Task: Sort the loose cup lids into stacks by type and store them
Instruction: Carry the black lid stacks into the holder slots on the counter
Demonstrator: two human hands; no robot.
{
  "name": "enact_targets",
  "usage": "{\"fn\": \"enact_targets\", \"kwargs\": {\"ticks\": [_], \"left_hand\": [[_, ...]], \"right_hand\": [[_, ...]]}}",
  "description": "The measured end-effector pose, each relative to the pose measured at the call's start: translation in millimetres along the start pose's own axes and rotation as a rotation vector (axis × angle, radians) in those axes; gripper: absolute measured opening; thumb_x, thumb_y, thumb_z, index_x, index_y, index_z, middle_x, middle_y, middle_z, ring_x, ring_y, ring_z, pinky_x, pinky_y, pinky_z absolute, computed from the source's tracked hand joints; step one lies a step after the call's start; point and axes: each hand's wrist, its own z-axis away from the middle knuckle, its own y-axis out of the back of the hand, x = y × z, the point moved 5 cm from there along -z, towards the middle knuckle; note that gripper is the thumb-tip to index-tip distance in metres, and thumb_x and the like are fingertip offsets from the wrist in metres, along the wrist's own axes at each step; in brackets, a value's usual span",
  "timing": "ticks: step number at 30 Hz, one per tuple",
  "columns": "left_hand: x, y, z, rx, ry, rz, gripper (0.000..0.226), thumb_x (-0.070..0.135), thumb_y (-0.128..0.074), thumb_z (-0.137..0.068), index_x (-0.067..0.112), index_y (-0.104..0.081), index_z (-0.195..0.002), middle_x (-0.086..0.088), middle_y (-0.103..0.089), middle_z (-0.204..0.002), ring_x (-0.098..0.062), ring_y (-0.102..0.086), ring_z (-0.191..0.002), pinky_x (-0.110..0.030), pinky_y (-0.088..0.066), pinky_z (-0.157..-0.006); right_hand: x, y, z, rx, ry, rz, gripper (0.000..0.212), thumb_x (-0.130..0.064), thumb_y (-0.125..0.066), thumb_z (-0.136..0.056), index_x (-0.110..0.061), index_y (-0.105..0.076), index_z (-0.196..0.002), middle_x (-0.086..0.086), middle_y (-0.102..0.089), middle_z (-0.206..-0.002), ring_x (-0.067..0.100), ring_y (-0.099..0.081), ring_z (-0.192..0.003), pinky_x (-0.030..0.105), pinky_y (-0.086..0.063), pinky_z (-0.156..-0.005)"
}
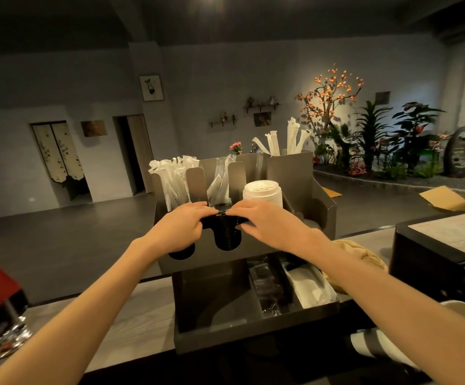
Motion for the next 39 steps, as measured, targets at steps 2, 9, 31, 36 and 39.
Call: {"fn": "enact_targets", "kwargs": {"ticks": [2,9,31,36,39], "left_hand": [[-4.3,0.7,-3.0,-0.033,-0.006,0.046,0.061,-0.004,-0.035,-0.101,0.029,-0.049,-0.150,0.002,-0.039,-0.163,-0.016,-0.024,-0.155,-0.038,-0.016,-0.127],[-6.4,14.9,-1.6,-0.111,-0.100,0.081,0.064,-0.011,-0.036,-0.097,0.023,-0.052,-0.149,0.002,-0.044,-0.159,-0.014,-0.027,-0.153,-0.034,-0.013,-0.127],[-56.1,36.0,51.1,0.032,0.028,-0.079,0.053,0.001,-0.047,-0.101,0.023,-0.050,-0.149,-0.004,-0.050,-0.151,-0.023,-0.046,-0.140,-0.034,-0.039,-0.112],[-56.1,30.9,56.7,0.095,-0.009,-0.074,0.045,0.017,-0.055,-0.103,0.023,-0.053,-0.148,0.000,-0.058,-0.142,-0.020,-0.057,-0.128,-0.027,-0.046,-0.100],[-57.8,32.8,57.8,0.113,-0.048,-0.072,0.050,0.035,-0.069,-0.096,0.026,-0.056,-0.144,0.006,-0.062,-0.129,-0.015,-0.060,-0.117,-0.021,-0.044,-0.089]], "right_hand": [[-5.3,-3.0,-0.5,0.009,-0.003,0.017,0.043,-0.016,-0.060,-0.103,-0.017,-0.058,-0.146,-0.001,-0.059,-0.143,0.017,-0.059,-0.126,0.029,-0.044,-0.112],[-12.2,-3.2,-1.9,0.041,-0.021,-0.033,0.037,-0.019,-0.064,-0.101,-0.017,-0.065,-0.138,-0.003,-0.063,-0.131,0.016,-0.062,-0.114,0.033,-0.052,-0.103],[-69.1,-39.2,-44.3,0.145,0.086,0.124,0.041,-0.028,-0.064,-0.101,-0.016,-0.064,-0.140,0.002,-0.069,-0.135,0.022,-0.059,-0.132,0.039,-0.041,-0.114],[-63.3,-38.3,-41.4,0.132,0.037,0.046,0.043,-0.027,-0.063,-0.102,-0.020,-0.060,-0.144,0.001,-0.066,-0.140,0.020,-0.057,-0.134,0.037,-0.041,-0.117],[-63.1,-36.7,-41.7,0.123,0.028,0.051,0.041,-0.027,-0.063,-0.102,-0.018,-0.062,-0.142,0.003,-0.067,-0.137,0.022,-0.060,-0.130,0.037,-0.043,-0.114]]}}
